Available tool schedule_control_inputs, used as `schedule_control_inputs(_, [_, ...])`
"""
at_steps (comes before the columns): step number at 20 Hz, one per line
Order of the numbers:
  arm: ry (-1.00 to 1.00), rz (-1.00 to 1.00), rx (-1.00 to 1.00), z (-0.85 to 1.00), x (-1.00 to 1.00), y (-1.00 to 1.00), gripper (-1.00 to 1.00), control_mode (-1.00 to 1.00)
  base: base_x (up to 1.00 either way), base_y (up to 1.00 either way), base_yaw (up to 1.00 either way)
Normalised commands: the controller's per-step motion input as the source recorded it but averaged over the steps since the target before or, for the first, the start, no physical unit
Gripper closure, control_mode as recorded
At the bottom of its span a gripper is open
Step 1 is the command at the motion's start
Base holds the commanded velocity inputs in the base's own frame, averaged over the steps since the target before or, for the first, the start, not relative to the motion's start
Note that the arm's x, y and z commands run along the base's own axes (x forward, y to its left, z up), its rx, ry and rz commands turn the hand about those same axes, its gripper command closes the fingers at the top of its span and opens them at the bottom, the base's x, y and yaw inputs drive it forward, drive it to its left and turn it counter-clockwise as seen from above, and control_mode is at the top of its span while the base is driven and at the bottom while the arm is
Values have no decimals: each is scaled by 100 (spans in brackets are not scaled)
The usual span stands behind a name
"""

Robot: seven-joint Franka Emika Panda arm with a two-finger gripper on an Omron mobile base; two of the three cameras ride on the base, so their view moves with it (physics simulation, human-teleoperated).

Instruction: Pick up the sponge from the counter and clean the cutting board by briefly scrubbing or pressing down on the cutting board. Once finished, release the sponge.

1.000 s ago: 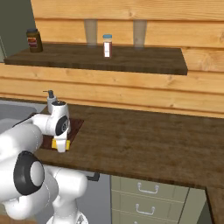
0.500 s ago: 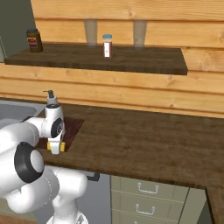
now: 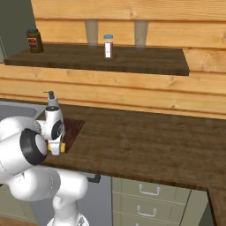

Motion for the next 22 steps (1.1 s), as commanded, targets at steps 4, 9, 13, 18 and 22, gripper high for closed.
schedule_control_inputs(4, [-1,-2,0,-1,18,0,100,-100,0,0,0])
schedule_control_inputs(9, [0,0,0,-4,15,0,100,-100,0,0,0])
schedule_control_inputs(13, [0,0,-3,-30,29,0,100,-100,0,0,0])
schedule_control_inputs(18, [1,0,-1,-56,27,0,100,-100,0,0,0])
schedule_control_inputs(22, [-11,0,0,-32,32,0,100,-100,0,0,0])
